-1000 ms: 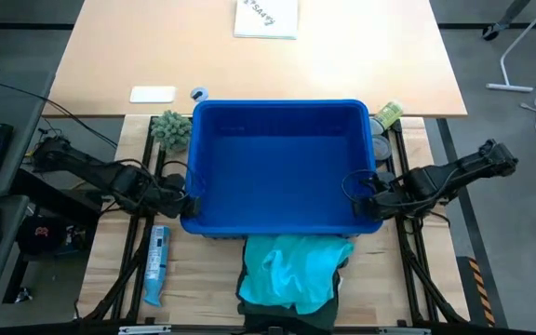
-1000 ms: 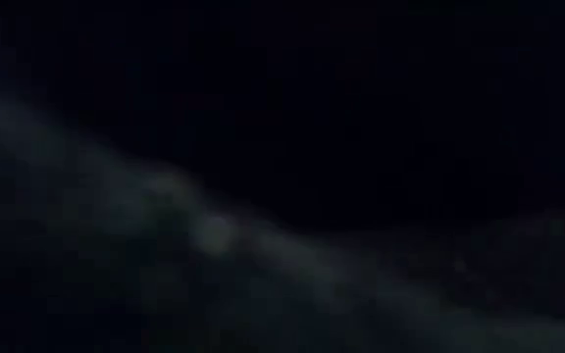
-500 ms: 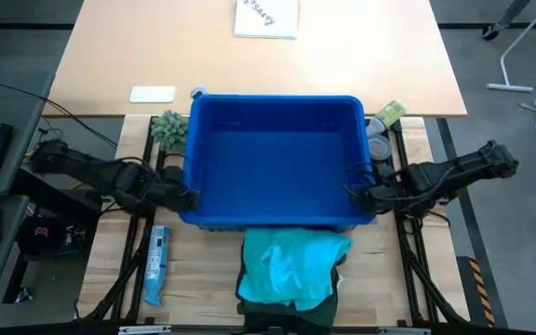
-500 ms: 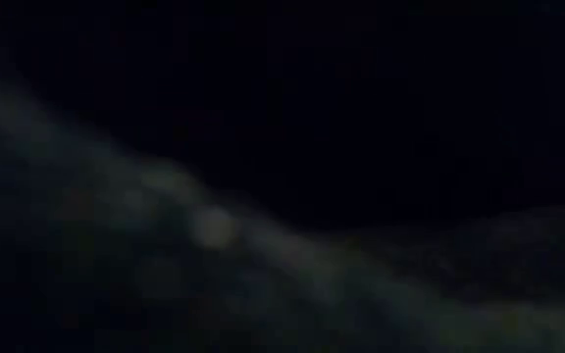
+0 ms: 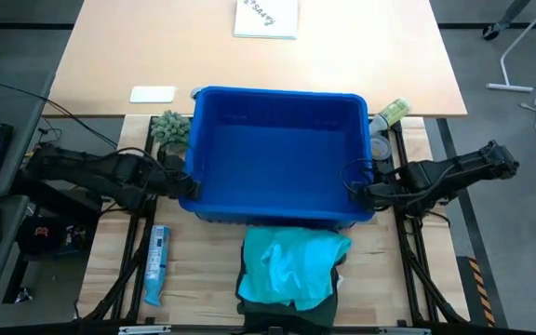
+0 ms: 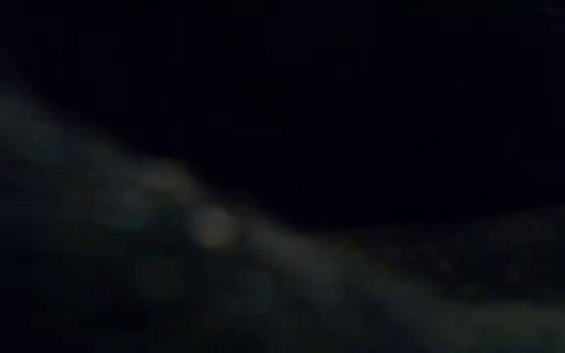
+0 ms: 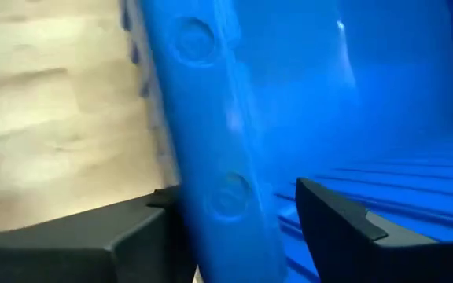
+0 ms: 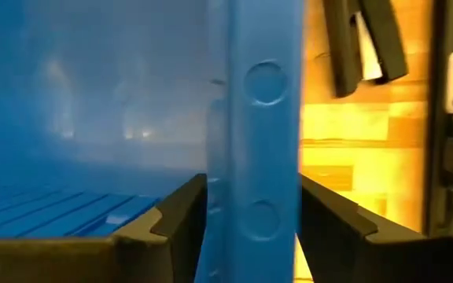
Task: Fold laundry
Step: Put the blue laundry bin on the top of the table
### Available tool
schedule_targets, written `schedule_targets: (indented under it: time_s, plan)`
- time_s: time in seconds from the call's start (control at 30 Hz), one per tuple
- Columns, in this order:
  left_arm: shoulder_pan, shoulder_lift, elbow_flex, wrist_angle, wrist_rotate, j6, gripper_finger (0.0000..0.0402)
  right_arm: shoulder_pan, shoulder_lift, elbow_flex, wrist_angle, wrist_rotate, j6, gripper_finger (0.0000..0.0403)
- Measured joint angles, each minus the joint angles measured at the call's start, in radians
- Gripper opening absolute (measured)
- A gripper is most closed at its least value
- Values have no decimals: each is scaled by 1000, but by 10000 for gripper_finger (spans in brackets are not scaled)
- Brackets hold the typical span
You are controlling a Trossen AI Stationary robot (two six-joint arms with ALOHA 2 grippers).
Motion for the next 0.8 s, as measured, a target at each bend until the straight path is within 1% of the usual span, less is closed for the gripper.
schedule_targets:
  time_s: [0.17,0.3,0.47,0.67,0.8]
  plan:
    - [50,-18,1,-13,-11,58,168,-1,-3,10,-48,14,-7,165]
    - [75,-35,2,-15,-16,61,168,-2,-6,14,-68,7,-31,165]
    - [80,-86,8,-19,-21,62,168,-1,-22,14,-71,3,-35,165]
    - [80,-163,49,-84,-145,75,168,-1,-46,15,-156,11,-34,165]
    - [80,-200,69,-102,-194,73,168,-1,-65,15,-209,10,-26,165]
